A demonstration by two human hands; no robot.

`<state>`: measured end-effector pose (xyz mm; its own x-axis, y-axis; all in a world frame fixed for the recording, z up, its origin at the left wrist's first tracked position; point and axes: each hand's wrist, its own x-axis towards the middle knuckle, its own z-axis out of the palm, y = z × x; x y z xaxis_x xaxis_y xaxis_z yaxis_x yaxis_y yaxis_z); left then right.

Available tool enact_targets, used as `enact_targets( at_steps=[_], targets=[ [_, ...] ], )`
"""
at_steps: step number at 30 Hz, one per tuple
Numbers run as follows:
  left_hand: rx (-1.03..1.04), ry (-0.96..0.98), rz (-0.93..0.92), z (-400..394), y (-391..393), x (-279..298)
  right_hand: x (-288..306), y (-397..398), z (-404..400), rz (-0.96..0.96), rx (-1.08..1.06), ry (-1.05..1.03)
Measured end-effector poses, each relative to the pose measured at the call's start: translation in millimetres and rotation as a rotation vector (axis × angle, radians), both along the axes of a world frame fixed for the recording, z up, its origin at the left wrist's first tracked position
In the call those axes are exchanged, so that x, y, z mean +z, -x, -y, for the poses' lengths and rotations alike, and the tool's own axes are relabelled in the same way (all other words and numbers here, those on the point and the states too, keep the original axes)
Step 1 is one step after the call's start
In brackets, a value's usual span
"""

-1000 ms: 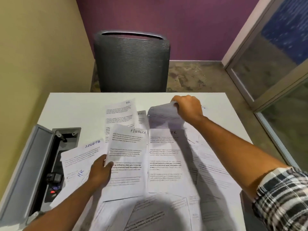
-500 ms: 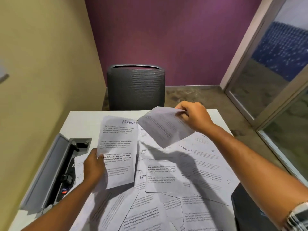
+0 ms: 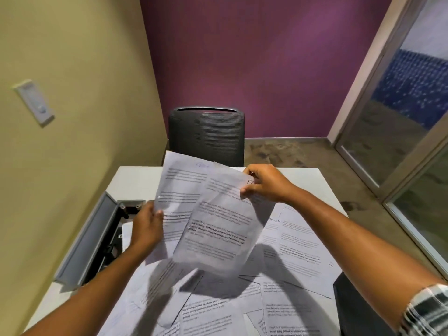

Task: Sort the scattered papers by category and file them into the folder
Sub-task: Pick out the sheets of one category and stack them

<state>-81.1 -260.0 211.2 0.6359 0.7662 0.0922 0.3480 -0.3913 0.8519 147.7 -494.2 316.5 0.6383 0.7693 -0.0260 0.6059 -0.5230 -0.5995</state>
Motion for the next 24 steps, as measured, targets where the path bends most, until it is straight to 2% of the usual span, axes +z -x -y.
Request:
enact_targets(
  at_steps=[5, 8, 12, 14, 18, 20, 24],
  targets=[
    [-0.212, 0.311, 0.037, 35.6, 0.4, -0.7, -8.1, 22.0, -17.4, -0.075, -0.031, -0.070],
    [-0.252, 0.407, 0.091, 52.6, 8.6, 3.5, -12.2, 27.3, -25.9, -0.047, -0.060, -0.011],
    [-0.299, 0.456, 0.077, 49.0, 19.7, -2.2, -19.9, 27.0, -35.4, 0.016, -0.053, 0.143],
    [-0.291, 0.507, 0.062, 45.2, 26.0, -5.8, -25.4, 31.6, -40.5, 0.015, -0.080, 0.155],
    [-0.298, 0.471, 0.035, 38.6, 39.1, -11.8, -35.9, 46.2, -48.2, -0.052, -0.147, 0.141],
    [-0.292, 0.392, 0.020, 32.6, 45.3, -18.0, -42.5, 53.9, -52.2, -0.084, -0.189, 0.136],
    [-0.251, 0.254, 0.012, 20.6, 52.4, -32.0, -57.3, 67.1, -54.5, -0.003, -0.256, 0.020]
  ],
)
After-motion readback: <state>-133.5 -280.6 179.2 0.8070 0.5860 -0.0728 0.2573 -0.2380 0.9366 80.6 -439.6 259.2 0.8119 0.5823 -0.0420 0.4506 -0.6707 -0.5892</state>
